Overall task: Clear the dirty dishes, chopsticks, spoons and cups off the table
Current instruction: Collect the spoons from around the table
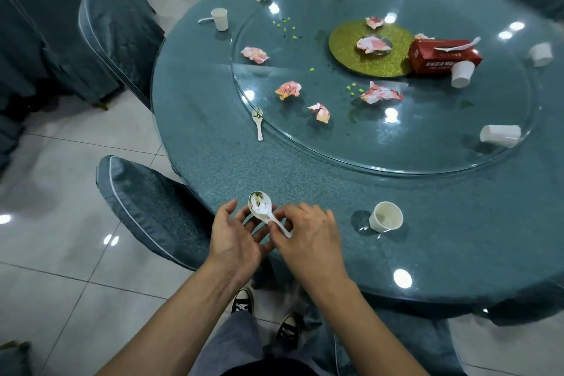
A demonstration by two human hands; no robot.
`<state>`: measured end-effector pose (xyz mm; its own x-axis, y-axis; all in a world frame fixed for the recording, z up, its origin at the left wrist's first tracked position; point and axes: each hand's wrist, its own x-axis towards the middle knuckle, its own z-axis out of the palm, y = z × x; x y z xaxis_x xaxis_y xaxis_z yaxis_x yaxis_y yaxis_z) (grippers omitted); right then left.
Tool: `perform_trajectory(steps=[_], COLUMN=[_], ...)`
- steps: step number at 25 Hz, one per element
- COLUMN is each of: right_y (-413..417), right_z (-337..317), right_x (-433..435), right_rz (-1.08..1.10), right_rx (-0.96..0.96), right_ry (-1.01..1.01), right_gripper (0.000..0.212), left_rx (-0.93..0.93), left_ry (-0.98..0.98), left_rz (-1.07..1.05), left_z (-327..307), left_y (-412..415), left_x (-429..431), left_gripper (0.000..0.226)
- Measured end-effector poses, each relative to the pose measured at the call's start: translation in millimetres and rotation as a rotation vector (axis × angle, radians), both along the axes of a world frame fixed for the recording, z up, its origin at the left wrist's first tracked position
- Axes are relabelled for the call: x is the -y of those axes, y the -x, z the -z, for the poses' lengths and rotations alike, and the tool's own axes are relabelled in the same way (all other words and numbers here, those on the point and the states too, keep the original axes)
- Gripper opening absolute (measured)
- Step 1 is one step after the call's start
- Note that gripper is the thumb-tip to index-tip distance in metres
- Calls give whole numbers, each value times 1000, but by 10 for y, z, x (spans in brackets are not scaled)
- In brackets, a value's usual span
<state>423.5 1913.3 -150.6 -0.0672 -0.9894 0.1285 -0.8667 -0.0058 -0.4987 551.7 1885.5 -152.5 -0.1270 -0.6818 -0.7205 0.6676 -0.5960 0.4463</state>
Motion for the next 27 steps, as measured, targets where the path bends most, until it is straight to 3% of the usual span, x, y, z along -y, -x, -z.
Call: perform_trajectory(steps=[4,16,27], right_y=[-80,-418,-1090], right_z=[10,-165,-108], right_x=[17,413,1055], right_rz=[2,16,282], right_rx=[-45,50,88], right_ry=[20,98,1], right_gripper=[16,22,23], left_rx=[4,-34,37], left_ry=[18,67,64], left_rz=[-19,-57,185], left_z=[-52,-276,-445], left_y=[-61,-518,-1342], left_x=[29,312,1192], left_gripper=[46,47,58])
